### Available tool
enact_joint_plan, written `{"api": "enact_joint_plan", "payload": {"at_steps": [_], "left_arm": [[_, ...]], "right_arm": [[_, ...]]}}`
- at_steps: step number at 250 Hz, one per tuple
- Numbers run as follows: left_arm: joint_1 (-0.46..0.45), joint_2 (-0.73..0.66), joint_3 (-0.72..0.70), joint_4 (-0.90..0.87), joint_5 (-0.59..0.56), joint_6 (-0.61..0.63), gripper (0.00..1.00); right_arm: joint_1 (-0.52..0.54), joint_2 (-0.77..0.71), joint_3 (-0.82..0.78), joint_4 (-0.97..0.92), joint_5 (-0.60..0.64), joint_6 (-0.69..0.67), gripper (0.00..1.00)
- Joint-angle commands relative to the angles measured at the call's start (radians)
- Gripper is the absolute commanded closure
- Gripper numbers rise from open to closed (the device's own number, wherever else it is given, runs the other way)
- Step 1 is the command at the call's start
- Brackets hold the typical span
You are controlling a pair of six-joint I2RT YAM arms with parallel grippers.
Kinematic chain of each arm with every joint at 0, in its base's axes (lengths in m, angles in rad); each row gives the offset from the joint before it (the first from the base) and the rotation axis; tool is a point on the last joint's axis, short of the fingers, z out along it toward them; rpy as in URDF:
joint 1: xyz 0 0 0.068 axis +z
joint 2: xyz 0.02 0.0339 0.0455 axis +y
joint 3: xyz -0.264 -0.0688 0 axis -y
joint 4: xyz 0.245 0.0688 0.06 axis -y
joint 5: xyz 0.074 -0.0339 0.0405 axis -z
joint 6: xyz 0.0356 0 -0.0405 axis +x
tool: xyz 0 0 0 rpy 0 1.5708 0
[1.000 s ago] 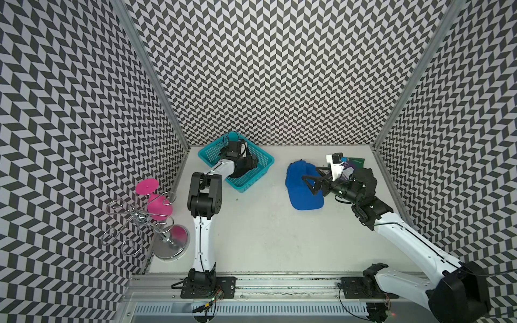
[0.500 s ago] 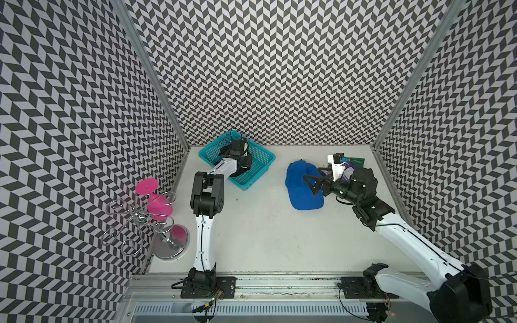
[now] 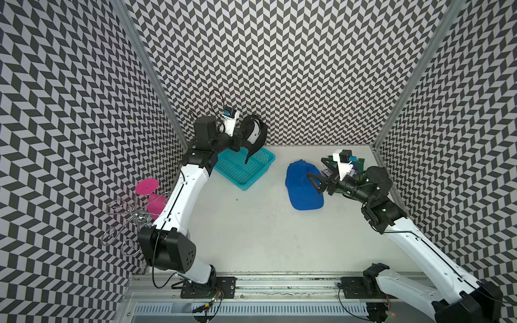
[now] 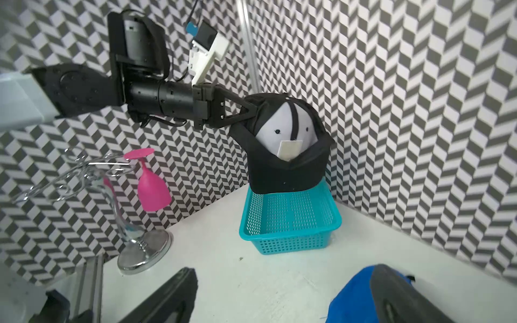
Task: Turn the baseball cap inside out
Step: Pick up the baseball cap from the basket, then turn over the baseball cap.
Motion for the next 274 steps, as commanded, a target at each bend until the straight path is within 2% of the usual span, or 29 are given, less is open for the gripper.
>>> {"api": "enact_joint_plan", "payload": {"at_steps": [1,27,53,114,139,172,188,206,233,253,260,268,274], "left_arm": [[-0.012,-0.033,0.015,-0.19,0.352,0.076,1.0],[-0.049,-0.064,0.001,-0.254,0.468,0.082,1.0],[-0.136,-0.081,-0.02,-0.293,0.486,0.09,1.0],[-0.338,-0.057,-0.01,-0.339,0.57,0.09,1.0],[-0.379,-0.048,-0.005,-0.339,0.609,0.091,1.0],[-0.39,-0.048,-0.02,-0.305,0.633,0.071,1.0],[-0.39,-0.063,-0.051,-0.234,0.642,0.025,1.0],[-0.389,-0.089,-0.114,-0.108,0.648,-0.059,1.0],[-0.387,-0.139,-0.223,0.116,0.663,-0.206,1.0],[-0.383,-0.173,-0.301,0.298,0.69,-0.339,1.0],[-0.381,-0.184,-0.321,0.352,0.692,-0.382,0.89],[-0.375,-0.195,-0.337,0.391,0.687,-0.419,0.64],[-0.369,-0.204,-0.344,0.399,0.673,-0.437,0.46]], "right_arm": [[0.004,-0.042,0.051,0.041,-0.161,-0.255,0.01],[0.004,-0.071,0.031,0.074,-0.257,-0.38,0.0],[0.014,-0.079,0.01,0.093,-0.339,-0.456,0.0],[0.073,0.03,0.076,-0.089,-0.348,-0.59,0.01],[0.079,0.066,0.088,-0.161,-0.329,-0.649,0.0],[0.102,0.079,0.085,-0.247,-0.254,-0.703,0.02],[0.11,0.067,0.055,-0.235,-0.216,-0.7,0.1],[0.114,0.046,0.009,-0.174,-0.179,-0.66,0.29],[0.116,0.02,-0.044,-0.079,-0.166,-0.598,0.48],[0.116,0.017,-0.066,-0.001,-0.162,-0.531,0.66],[0.116,0.016,-0.073,0.025,-0.147,-0.501,0.74],[0.116,0.015,-0.08,0.054,-0.127,-0.467,0.84],[0.115,0.015,-0.094,0.091,-0.12,-0.443,0.99]]}}
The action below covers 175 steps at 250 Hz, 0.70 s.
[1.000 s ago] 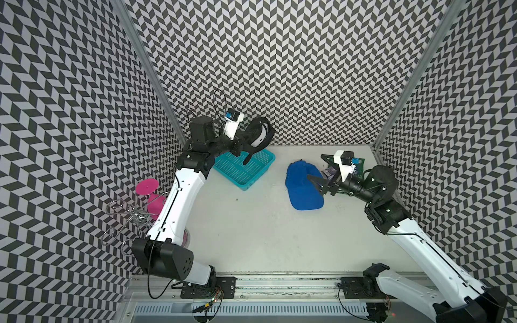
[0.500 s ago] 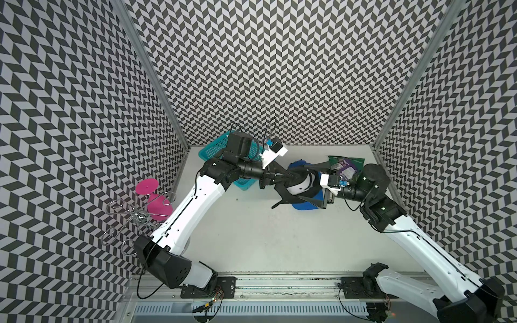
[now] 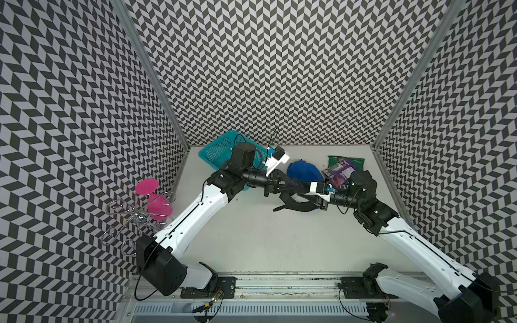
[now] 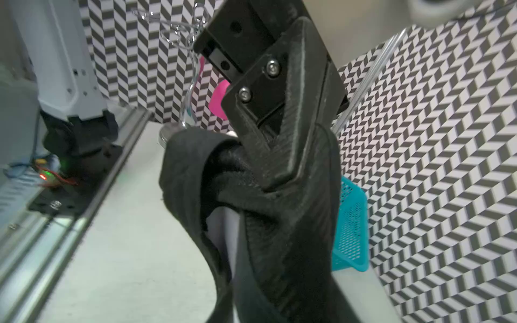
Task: Turn the baseball cap inside out
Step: Turn over the baseball cap.
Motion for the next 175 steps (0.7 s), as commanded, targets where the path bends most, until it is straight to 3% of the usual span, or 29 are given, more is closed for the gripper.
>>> {"api": "enact_joint_plan", "payload": {"at_steps": [1,7,15,40,62,86,117,146,175], "left_arm": [[0.019,-0.078,-0.034,0.307,0.038,-0.208,0.43],[0.029,-0.089,-0.039,0.304,0.021,-0.216,0.29],[0.049,-0.104,-0.052,0.3,-0.008,-0.225,0.2],[0.154,-0.164,-0.14,0.313,-0.115,-0.322,0.06],[0.285,-0.195,-0.254,0.35,-0.155,-0.499,0.03],[0.369,-0.194,-0.385,0.418,-0.112,-0.679,0.03],[0.352,-0.159,-0.473,0.548,0.008,-0.835,0.03],[0.317,-0.148,-0.468,0.542,0.045,-0.836,0.0],[0.271,-0.111,-0.47,0.531,0.103,-0.849,0.0]], "right_arm": [[0.003,-0.022,-0.038,0.192,0.069,0.14,1.0],[0.003,-0.023,-0.053,0.226,0.081,0.155,1.0],[0.003,-0.024,-0.071,0.272,0.083,0.181,1.0],[0.002,-0.016,-0.092,0.371,0.055,0.219,1.0],[0.0,-0.001,-0.073,0.4,0.023,0.223,1.0],[-0.002,-0.002,-0.066,0.448,-0.01,0.214,1.0],[0.0,-0.011,-0.069,0.522,-0.058,0.2,1.0],[0.004,-0.01,-0.078,0.531,-0.166,0.039,1.0],[0.01,-0.001,-0.084,0.578,-0.163,0.026,1.0]]}}
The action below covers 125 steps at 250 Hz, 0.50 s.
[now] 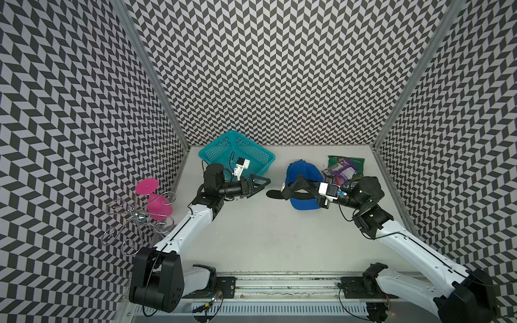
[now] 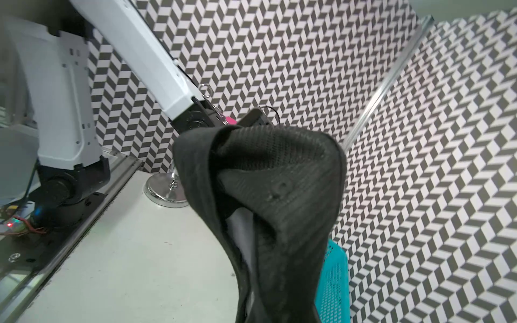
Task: Turn the baseball cap inside out
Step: Turn over the baseball cap.
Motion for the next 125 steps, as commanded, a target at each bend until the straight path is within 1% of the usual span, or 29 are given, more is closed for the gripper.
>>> {"api": "enact_joint_plan", "payload": {"at_steps": [1,16,50,65,77,92,98,100,106,117,125], "left_arm": [[-0.041,0.013,0.022,0.075,0.103,-0.06,0.0],[-0.068,0.029,0.019,0.069,0.131,-0.066,0.0],[-0.122,0.038,0.015,0.059,0.151,-0.068,0.0],[-0.125,0.033,0.01,0.098,0.159,-0.105,0.04],[-0.125,0.029,0.005,0.161,0.164,-0.157,0.11],[-0.126,0.024,0.007,0.222,0.155,-0.21,0.23],[-0.125,0.021,0.008,0.234,0.143,-0.223,0.34],[-0.125,0.02,0.008,0.236,0.138,-0.224,0.38],[-0.124,0.018,0.011,0.237,0.121,-0.232,0.52],[-0.12,0.012,0.009,0.242,0.08,-0.246,0.73],[-0.114,0.003,0.002,0.267,0.048,-0.266,0.87]], "right_arm": [[0.008,-0.003,0.009,0.128,-0.058,-0.07,1.0],[0.011,0.001,0.016,0.129,-0.061,-0.088,1.0],[0.013,0.005,0.013,0.139,-0.056,-0.127,1.0],[0.014,0.008,0.013,0.129,-0.056,-0.142,1.0],[0.014,0.009,0.008,0.12,-0.052,-0.151,1.0],[0.014,0.008,-0.007,0.112,-0.04,-0.167,1.0],[0.014,0.006,-0.015,0.11,-0.031,-0.171,1.0],[0.014,0.005,-0.018,0.109,-0.028,-0.173,0.98],[0.014,0.003,-0.026,0.11,-0.016,-0.173,0.9],[0.015,-0.006,-0.047,0.121,0.016,-0.163,0.65],[0.014,-0.016,-0.063,0.133,0.045,-0.148,0.53]]}}
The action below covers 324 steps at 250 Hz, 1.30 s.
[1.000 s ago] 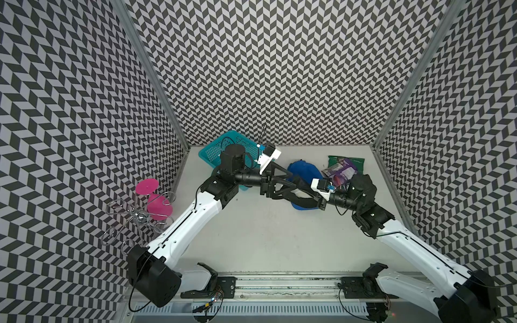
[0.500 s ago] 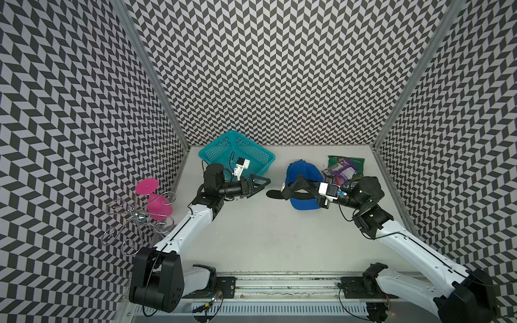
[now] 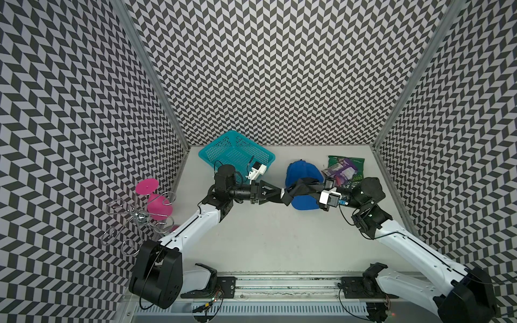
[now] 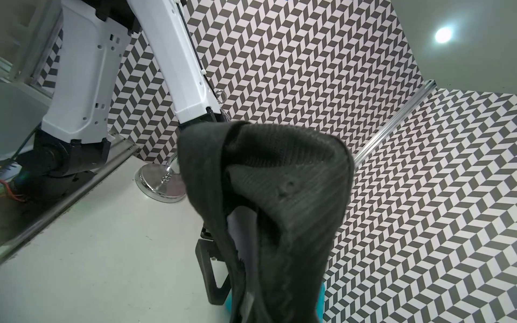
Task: Turn the baseball cap inside out
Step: Turn over the baseball cap.
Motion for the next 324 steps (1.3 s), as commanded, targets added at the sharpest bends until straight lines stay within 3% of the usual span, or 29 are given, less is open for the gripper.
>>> {"api": "enact_joint_plan", "payload": {"at_steps": [1,11,37,76,102,121,150,168,186,205,242,286,324], "left_arm": [[0.012,-0.035,0.001,0.123,-0.074,-0.083,0.88],[0.024,-0.053,-0.018,0.179,-0.121,-0.119,1.0],[0.068,-0.115,-0.08,0.37,-0.289,-0.188,1.0],[0.073,-0.245,-0.163,0.542,-0.613,-0.084,1.0],[0.058,-0.315,-0.2,0.594,-0.753,0.065,1.0],[0.048,-0.35,-0.199,0.58,-0.784,0.188,1.0],[0.032,-0.386,-0.189,0.54,-0.789,0.331,1.0],[0.022,-0.398,-0.188,0.524,-0.8,0.378,1.0],[0.013,-0.394,-0.193,0.528,-0.796,0.398,1.0],[-0.001,-0.383,-0.191,0.53,-0.776,0.408,1.0],[-0.035,-0.378,-0.186,0.492,-0.761,0.457,1.0],[-0.064,-0.394,-0.176,0.401,-0.732,0.539,1.0],[-0.081,-0.401,-0.15,0.265,-0.703,0.648,1.0]], "right_arm": [[0.007,-0.024,-0.049,0.069,0.082,0.0,0.52],[0.007,-0.042,-0.067,0.083,0.121,0.025,0.42],[0.007,-0.096,-0.1,0.09,0.245,0.144,0.17],[0.007,-0.177,-0.159,0.108,0.44,0.424,0.0],[0.006,-0.214,-0.207,0.17,0.554,0.692,0.01],[0.008,-0.224,-0.207,0.205,0.574,0.9,0.01],[0.007,-0.173,-0.137,0.225,0.496,1.183,0.0],[0.012,-0.107,-0.055,0.215,0.4,1.259,0.0],[0.036,-0.041,0.035,0.153,0.354,1.267,0.0],[0.082,0.003,0.104,0.084,0.368,1.175,0.01],[0.144,0.054,0.17,0.032,0.471,0.988,0.0],[0.149,0.142,0.256,-0.096,0.724,0.95,0.0],[0.149,0.187,0.295,-0.105,0.697,0.886,0.04]]}}
